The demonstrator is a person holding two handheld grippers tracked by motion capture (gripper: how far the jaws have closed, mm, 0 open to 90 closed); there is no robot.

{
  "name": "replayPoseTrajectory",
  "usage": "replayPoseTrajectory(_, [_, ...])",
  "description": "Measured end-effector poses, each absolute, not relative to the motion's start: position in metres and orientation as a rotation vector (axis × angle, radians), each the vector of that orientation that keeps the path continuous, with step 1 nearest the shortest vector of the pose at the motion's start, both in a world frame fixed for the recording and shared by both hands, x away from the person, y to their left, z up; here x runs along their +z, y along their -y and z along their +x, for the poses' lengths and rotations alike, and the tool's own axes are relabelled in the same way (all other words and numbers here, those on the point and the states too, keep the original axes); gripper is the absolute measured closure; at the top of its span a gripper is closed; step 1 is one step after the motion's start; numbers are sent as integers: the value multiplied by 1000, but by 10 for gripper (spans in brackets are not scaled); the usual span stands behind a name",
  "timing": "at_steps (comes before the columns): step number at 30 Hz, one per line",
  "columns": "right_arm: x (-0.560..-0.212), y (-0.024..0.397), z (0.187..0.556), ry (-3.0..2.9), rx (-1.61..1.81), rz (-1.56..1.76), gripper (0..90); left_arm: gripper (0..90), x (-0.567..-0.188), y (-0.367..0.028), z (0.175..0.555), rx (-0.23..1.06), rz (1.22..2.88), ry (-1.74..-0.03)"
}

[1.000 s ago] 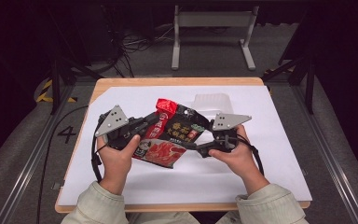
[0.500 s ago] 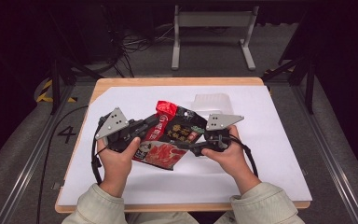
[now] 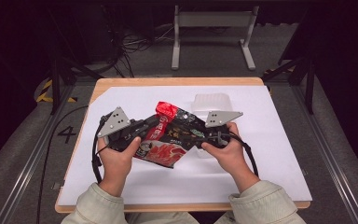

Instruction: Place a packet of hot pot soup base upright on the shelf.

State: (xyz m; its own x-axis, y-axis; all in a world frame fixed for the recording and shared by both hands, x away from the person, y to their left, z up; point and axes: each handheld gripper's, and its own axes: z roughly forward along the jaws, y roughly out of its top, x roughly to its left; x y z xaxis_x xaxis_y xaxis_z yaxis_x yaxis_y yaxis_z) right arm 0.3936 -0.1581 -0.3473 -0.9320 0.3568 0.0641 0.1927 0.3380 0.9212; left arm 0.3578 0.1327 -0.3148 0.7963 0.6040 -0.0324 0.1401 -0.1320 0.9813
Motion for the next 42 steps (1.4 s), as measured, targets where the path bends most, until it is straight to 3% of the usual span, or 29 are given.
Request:
replayPoseTrajectory(6, [-345,162,396,-2437,1702,580,848,872,-315,-135,360,421,1692,-601])
replayPoseTrajectory(15, [-337,162,398,-2441,1731,574,857,843,-311,-143,360,418,1682,-580])
replayPoseTrajectory(18, [-329,161,398,-2449,1717,556,857,809,-308,-147,359,394,1673,-570])
replayPoseTrajectory(21, [-320,164,400,-2436,1708,553,858,693,-308,-153,361,353,1648,-553])
replayPoseTrajectory(23, [-315,168,402,-2418,1721,554,858,681,-309,-157,362,333,1643,-553])
replayPoseTrajectory(29, [-299,179,406,-2368,1699,563,858,570,-305,-166,362,354,1637,-555])
replayPoseTrajectory(38, [-273,201,419,-2301,1633,588,858,464,-301,-175,363,385,1680,-575])
replayPoseTrajectory(42, [-262,208,425,-2289,1582,597,857,456,-301,-177,365,390,1679,-590])
